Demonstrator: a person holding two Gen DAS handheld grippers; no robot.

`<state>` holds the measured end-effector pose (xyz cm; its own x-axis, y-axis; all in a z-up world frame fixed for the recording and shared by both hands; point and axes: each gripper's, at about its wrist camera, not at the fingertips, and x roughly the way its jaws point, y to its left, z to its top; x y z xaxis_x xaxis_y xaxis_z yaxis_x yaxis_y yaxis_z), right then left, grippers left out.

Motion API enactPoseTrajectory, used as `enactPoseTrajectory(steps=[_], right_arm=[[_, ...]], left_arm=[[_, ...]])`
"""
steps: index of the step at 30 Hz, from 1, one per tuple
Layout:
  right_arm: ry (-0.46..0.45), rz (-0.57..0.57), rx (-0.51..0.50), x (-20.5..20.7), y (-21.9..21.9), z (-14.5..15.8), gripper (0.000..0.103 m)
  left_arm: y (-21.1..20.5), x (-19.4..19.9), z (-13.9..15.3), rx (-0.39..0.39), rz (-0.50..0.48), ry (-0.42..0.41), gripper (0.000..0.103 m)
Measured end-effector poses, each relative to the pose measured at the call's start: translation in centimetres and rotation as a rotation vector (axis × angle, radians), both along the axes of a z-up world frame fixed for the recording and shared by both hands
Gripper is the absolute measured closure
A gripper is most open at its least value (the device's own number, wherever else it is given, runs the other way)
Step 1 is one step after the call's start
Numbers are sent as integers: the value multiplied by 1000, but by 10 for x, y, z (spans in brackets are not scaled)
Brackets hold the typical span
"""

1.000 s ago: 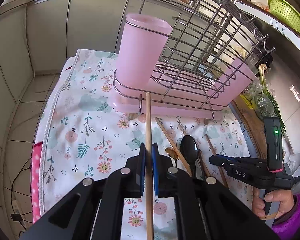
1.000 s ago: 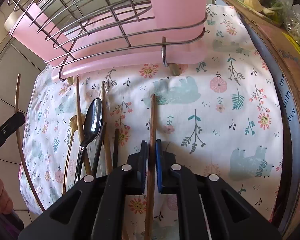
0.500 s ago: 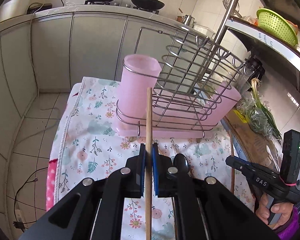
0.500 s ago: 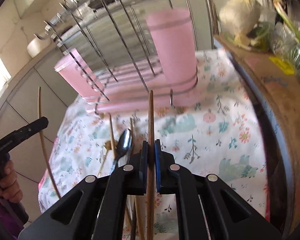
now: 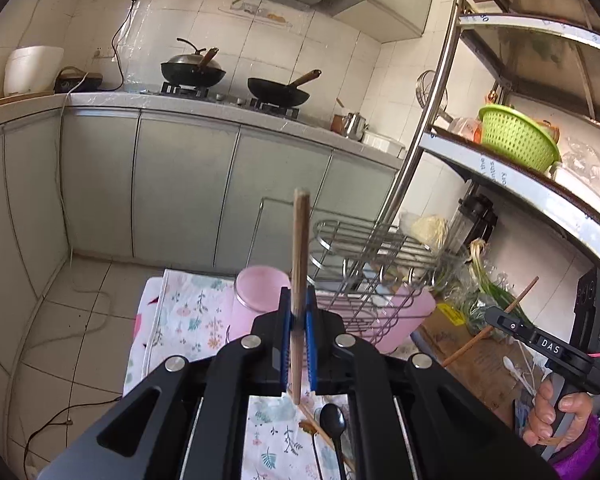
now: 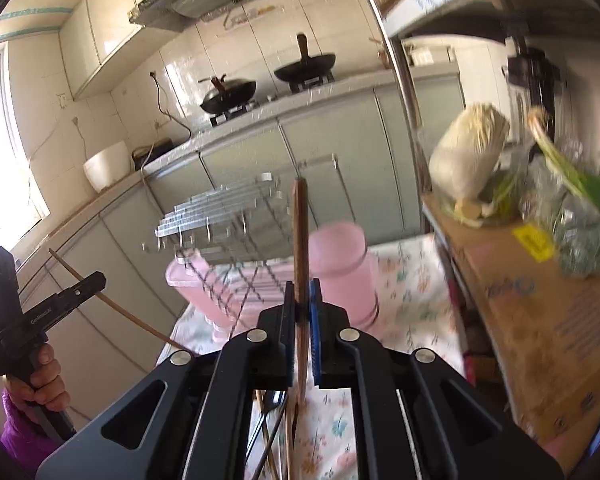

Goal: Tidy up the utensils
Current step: 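Lift both held chopsticks upright and carry them above the pink cup, then lower the chopsticks into the pink cup and open both tools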

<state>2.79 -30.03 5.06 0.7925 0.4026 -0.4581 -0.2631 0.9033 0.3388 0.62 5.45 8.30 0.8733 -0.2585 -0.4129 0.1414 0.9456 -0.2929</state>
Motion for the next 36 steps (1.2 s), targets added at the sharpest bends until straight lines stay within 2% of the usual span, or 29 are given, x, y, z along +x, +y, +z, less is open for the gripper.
enactPoseTrajectory(steps=[6, 11, 18, 24, 31, 36], right_arm=[[-98, -9, 16, 10, -8, 56, 96], [-184, -54, -9, 19, -14, 95, 96], [-228, -103, -67, 42, -11, 112, 96], [-159, -97, -89, 72, -5, 89, 96], [-4, -69, -86, 105, 0, 42, 96], [74, -69, -79, 118, -2, 17, 96]], left_arm=[[16, 2, 57, -46, -16, -88, 97], [23, 8, 98, -22, 25, -164, 97], [25, 32, 118, 15, 73, -188, 97], [26, 66, 91, 42, 119, -135, 97], [26, 99, 35, 60, 111, 13, 97], [25, 119, -1, 42, 99, 117, 97]])
